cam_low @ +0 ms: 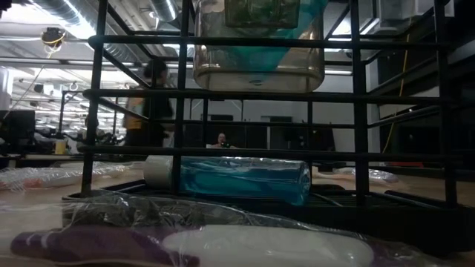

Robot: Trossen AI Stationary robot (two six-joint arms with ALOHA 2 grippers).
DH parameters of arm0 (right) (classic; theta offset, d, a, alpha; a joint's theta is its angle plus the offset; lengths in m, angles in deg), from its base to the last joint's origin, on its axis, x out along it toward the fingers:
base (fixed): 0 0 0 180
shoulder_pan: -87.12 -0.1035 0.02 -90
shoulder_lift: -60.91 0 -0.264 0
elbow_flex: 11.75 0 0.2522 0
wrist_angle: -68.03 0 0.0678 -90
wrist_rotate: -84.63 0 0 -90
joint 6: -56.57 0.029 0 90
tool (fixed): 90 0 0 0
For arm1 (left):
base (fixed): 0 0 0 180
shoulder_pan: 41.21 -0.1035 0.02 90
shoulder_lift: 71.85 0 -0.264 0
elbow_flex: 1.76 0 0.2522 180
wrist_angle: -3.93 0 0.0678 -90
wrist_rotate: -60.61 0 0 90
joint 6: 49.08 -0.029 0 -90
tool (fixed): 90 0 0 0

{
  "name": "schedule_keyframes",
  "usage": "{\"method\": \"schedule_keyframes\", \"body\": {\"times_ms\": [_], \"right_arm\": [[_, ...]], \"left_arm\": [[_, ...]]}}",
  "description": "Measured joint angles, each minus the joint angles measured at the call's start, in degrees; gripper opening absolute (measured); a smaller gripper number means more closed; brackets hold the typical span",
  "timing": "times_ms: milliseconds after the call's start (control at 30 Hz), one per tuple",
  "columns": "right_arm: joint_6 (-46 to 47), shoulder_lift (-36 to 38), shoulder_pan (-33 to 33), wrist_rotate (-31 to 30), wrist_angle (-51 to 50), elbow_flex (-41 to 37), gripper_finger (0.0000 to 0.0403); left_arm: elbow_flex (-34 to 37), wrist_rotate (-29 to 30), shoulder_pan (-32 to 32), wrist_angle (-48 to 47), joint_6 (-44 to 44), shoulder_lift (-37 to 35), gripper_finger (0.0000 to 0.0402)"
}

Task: Pick & Place toothbrushing station
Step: Put the purple toothbrush into the mesh organizer

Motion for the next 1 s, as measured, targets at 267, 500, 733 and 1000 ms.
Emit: {"method": "schedule_keyframes", "body": {"times_ms": [267,500,733,1000], "right_arm": [[29.33,0.62,-0.03,46.81,-28.81,-0.18,0.012],[18.94,-2.32,3.06,60.82,-35.33,-0.18,0.0114],[3.69,-8.68,7.07,62.58,-37.92,-0.16,0.0114],[2.37,-17.06,7.6,62.15,-34.22,-0.13,0.0113]], "left_arm": [[-0.7,-0.38,1.05,-0.79,-0.01,-0.05,0.0061],[-0.77,1.13,1.05,-1.45,-0.81,-0.05,0.0061],[-0.79,0.92,1.2,-3.77,1.8,1.03,0.0061],[-0.79,0.7,3.4,-3.81,4.96,2.63,0.0061]]}}
